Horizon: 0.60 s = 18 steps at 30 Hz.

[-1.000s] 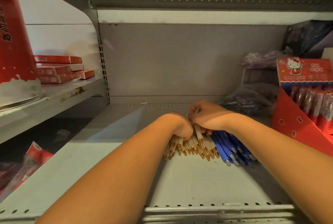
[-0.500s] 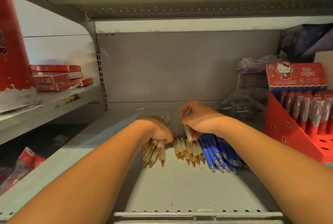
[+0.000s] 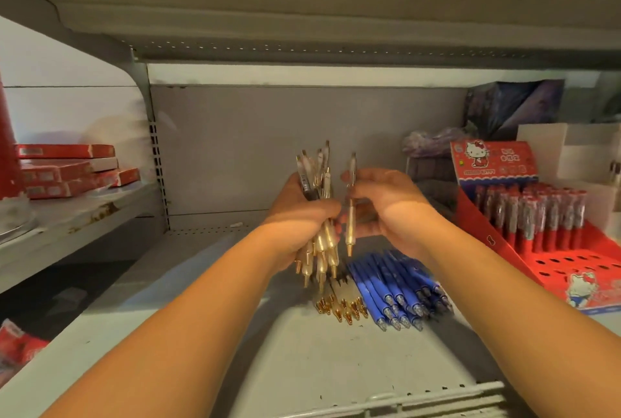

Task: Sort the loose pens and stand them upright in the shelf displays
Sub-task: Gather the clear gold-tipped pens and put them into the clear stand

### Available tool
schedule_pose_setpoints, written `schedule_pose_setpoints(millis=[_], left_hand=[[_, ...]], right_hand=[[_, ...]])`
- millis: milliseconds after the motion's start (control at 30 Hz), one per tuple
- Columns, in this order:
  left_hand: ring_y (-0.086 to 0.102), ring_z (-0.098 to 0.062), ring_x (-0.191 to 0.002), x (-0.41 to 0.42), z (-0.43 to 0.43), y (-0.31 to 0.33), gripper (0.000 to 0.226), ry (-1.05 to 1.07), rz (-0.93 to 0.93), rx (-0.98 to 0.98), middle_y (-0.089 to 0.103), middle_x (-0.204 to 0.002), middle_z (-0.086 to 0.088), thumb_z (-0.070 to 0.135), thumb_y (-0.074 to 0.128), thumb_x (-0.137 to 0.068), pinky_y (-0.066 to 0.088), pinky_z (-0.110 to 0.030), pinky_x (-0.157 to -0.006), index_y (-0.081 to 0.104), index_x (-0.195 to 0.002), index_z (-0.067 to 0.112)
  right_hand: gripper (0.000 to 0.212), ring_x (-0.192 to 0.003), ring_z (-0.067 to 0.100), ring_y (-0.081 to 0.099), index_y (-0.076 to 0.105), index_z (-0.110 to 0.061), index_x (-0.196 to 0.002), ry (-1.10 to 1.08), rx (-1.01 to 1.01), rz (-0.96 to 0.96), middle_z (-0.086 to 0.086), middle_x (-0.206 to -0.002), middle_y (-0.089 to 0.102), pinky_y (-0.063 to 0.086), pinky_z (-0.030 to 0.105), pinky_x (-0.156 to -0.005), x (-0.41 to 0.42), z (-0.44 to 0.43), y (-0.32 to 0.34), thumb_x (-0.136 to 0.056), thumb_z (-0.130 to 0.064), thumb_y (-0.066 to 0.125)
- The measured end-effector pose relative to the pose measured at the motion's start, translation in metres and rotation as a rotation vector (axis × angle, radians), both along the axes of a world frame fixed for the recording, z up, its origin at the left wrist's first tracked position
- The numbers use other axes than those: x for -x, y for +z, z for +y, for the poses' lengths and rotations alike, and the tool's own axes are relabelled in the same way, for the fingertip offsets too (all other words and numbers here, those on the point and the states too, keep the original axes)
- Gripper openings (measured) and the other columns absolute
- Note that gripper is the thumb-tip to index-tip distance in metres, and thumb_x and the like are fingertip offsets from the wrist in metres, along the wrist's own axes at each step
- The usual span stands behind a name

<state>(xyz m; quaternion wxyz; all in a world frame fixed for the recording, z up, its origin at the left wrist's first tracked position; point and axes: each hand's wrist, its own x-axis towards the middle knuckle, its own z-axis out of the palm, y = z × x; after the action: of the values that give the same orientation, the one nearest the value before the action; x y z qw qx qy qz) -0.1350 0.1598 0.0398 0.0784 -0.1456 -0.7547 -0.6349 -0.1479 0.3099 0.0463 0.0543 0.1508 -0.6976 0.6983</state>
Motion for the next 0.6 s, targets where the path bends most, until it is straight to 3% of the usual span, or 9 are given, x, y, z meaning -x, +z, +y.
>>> schedule_pose_setpoints(millis=[100,200,300,400,500,600], left_hand=[[0.068,-0.027,-0.07,-0.014,0.019,0.003,0.036,-0.09,0.021,-0.035,0.072,-0.079,-0.014,0.013,0.068,-0.062,0.061,-0.049,-0.075,0.065,-0.097,0.018],[0.066,-0.027,-0.067,-0.029,0.037,0.006,0.043,-0.223,0.061,-0.113,0.069,-0.085,-0.014,0.008,0.068,-0.067,0.057,-0.042,-0.065,0.056,-0.104,0.025],[0.062,-0.021,-0.054,-0.05,0.059,0.014,0.036,-0.389,0.122,-0.208,0.065,-0.07,-0.004,-0.003,0.065,-0.076,0.052,-0.032,-0.054,0.054,-0.1,0.021],[0.057,-0.019,-0.05,-0.072,0.083,0.016,0.036,-0.538,0.164,-0.271,0.063,-0.067,-0.001,-0.012,0.059,-0.08,0.05,-0.029,-0.048,0.052,-0.097,0.019],[0.059,-0.018,-0.054,-0.09,0.109,0.011,0.036,-0.631,0.185,-0.323,0.063,-0.073,-0.002,-0.014,0.058,-0.081,0.05,-0.029,-0.05,0.053,-0.103,0.014],[0.059,-0.019,-0.056,-0.106,0.138,0.003,0.037,-0.676,0.16,-0.373,0.063,-0.075,-0.006,-0.016,0.057,-0.081,0.051,-0.03,-0.052,0.053,-0.111,0.006]], right_hand=[[0.025,-0.057,0.029,0.066,0.059,-0.006,-0.115,-0.044,0.12,0.067,0.015,-0.068,0.067,0.055,0.035,-0.052,-0.027,0.018,-0.003,-0.092,-0.004,0.052],[0.03,-0.057,0.026,0.065,0.055,-0.003,-0.118,-0.083,0.178,0.115,0.01,-0.07,0.067,0.051,0.031,-0.045,-0.057,0.04,-0.009,-0.088,-0.005,0.055],[0.035,-0.061,0.024,0.065,0.065,-0.011,-0.113,-0.146,0.201,0.17,0.006,-0.076,0.064,0.051,0.031,-0.049,-0.09,0.065,-0.01,-0.078,-0.011,0.062],[0.042,-0.062,0.026,0.064,0.064,-0.006,-0.116,-0.204,0.245,0.236,0.01,-0.079,0.063,0.046,0.039,-0.063,-0.122,0.089,-0.01,-0.075,-0.01,0.066],[0.045,-0.063,0.025,0.065,0.062,-0.005,-0.119,-0.247,0.226,0.287,0.01,-0.085,0.067,0.05,0.039,-0.062,-0.152,0.113,-0.013,-0.076,-0.011,0.072],[0.042,-0.066,0.026,0.07,0.066,-0.023,-0.116,-0.296,0.179,0.343,0.01,-0.09,0.071,0.057,0.038,-0.056,-0.177,0.137,-0.02,-0.076,-0.012,0.074]])
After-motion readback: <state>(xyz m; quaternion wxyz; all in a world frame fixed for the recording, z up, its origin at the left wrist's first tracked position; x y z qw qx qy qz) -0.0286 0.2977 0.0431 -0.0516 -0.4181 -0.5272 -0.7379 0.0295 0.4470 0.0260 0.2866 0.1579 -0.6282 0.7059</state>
